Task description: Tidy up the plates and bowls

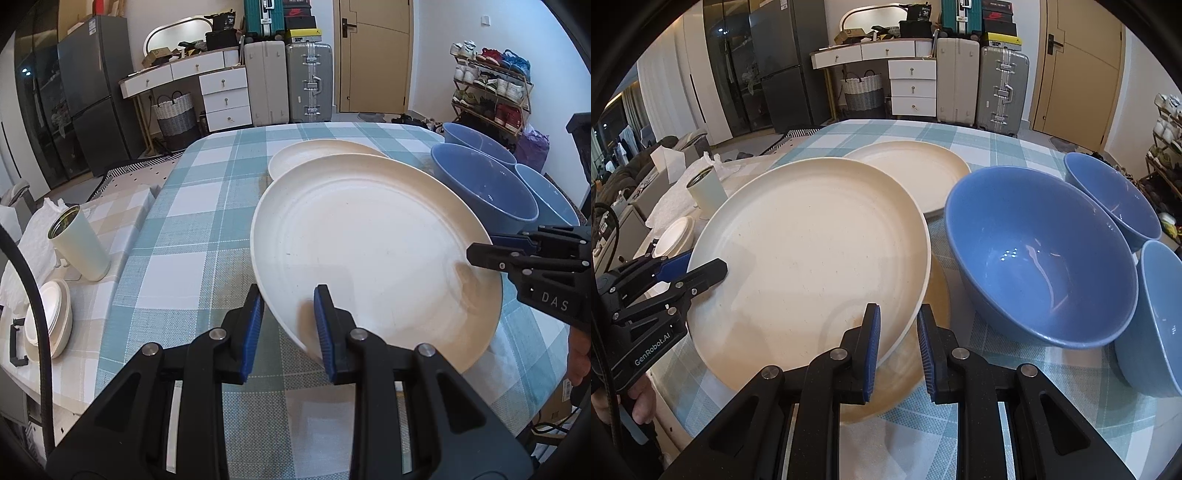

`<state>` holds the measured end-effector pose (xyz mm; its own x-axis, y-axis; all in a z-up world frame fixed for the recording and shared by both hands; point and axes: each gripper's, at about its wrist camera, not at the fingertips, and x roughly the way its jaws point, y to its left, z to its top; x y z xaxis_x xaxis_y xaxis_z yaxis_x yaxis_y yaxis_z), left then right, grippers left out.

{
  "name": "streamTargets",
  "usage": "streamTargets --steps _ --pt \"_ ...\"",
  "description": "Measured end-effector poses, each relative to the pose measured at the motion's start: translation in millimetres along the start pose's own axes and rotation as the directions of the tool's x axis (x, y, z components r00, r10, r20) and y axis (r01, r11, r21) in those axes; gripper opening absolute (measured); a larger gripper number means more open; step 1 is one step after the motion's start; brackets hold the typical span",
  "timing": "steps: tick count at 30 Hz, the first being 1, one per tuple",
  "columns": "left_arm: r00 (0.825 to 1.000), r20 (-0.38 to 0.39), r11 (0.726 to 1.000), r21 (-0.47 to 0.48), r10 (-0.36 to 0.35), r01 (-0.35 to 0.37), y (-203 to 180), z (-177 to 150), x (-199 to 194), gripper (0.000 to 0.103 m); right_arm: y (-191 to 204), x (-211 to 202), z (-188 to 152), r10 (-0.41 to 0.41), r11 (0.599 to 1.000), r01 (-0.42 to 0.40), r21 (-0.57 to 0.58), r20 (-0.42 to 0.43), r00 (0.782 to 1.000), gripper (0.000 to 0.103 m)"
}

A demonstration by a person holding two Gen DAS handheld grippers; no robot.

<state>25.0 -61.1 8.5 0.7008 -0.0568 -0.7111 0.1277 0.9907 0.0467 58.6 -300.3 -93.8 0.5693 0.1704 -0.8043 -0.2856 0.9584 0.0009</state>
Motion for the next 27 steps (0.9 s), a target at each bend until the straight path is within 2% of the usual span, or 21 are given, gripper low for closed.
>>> streamTargets --steps 27 --pt "0.998 -0.055 0.998 0.064 0.018 -0.014 -19.0 -11.9 35.8 0.024 5.8 17.3 -27.4 -0.115 0.992 0.113 -0.061 -0.037 0.993 0.021"
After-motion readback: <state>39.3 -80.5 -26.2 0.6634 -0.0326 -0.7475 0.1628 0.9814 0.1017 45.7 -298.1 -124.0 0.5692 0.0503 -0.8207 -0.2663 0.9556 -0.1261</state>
